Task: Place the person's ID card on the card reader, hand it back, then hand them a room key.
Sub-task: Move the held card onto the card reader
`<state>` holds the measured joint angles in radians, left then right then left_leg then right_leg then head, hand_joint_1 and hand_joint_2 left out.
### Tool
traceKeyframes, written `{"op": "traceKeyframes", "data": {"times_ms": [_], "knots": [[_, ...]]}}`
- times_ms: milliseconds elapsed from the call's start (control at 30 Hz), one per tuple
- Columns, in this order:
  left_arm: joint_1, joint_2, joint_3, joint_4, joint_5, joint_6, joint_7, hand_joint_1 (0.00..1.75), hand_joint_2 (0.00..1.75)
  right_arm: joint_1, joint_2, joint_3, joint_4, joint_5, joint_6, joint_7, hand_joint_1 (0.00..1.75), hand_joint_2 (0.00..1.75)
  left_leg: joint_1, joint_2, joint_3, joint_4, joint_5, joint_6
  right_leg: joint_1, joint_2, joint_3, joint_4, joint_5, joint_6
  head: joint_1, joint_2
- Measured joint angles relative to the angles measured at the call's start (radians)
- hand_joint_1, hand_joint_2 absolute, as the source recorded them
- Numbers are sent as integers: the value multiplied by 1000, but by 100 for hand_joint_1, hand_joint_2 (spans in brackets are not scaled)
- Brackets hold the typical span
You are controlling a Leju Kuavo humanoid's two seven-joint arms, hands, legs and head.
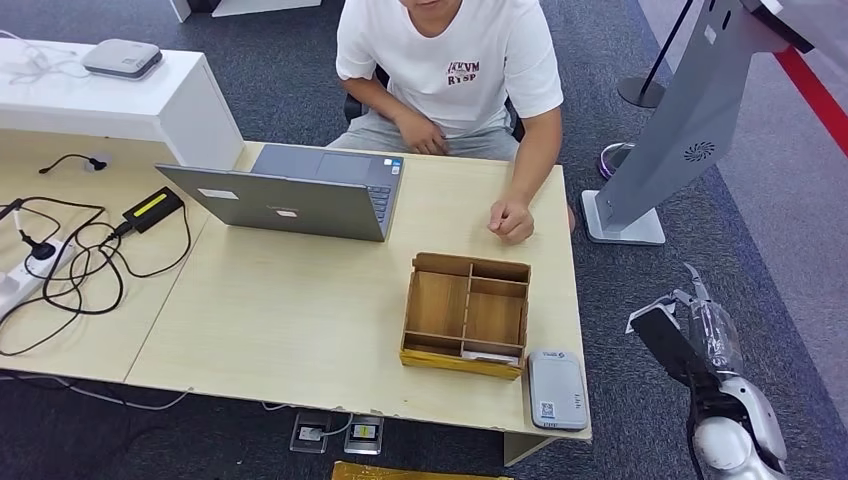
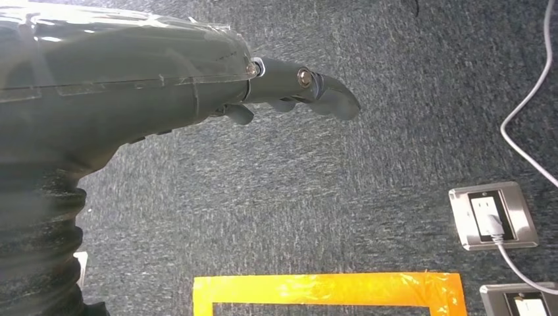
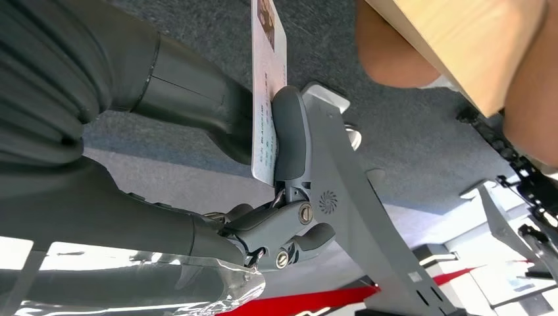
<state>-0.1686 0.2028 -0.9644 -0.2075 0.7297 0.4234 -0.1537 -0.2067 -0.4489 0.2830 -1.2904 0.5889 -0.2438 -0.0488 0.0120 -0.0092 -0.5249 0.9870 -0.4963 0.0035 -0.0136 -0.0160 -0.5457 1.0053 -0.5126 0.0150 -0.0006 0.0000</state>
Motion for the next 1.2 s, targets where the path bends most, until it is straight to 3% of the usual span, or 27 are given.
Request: {"op": "traceKeyframes", "data": {"times_ms": [667, 1200], "knots": [[0, 1, 0, 0, 10, -15, 17, 0, 175, 43, -24, 106, -20, -67, -76, 7, 175, 175, 0, 0, 0, 0, 0, 0, 0, 0, 0, 0, 0, 0, 0, 0], [0, 7, 0, 0, 21, -29, 28, 0, 175, 53, -56, 237, -135, -65, -115, 58, 175, 175, 0, 0, 0, 0, 0, 0, 0, 0, 0, 0, 0, 0, 0, 0]]}}
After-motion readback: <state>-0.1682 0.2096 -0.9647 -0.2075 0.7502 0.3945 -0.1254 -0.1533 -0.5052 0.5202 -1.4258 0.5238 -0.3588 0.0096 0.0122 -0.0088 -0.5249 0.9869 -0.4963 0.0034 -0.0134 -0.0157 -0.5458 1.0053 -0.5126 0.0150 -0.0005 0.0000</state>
